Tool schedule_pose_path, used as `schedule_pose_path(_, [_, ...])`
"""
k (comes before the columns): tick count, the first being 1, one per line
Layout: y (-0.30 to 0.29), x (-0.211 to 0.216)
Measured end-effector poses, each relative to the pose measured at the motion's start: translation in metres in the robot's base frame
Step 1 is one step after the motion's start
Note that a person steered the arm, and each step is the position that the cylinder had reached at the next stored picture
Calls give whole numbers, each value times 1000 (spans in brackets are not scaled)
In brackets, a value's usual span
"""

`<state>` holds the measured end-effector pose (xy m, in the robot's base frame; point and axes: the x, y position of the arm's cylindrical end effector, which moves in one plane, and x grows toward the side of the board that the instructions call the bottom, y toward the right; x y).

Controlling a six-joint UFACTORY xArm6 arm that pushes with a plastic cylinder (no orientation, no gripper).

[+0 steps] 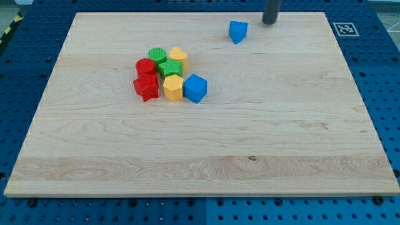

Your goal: Push blue triangle into the group of blocks

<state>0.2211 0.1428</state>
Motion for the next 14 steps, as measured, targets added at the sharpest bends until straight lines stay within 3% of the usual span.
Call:
schedule_pose_path(2, [-71,28])
schedule_pose_path(4, [-74,104])
schedule_pose_path(7, [-62,79])
schedule_pose_path(11, [-72,117])
schedule_pose_path(14, [-13,123])
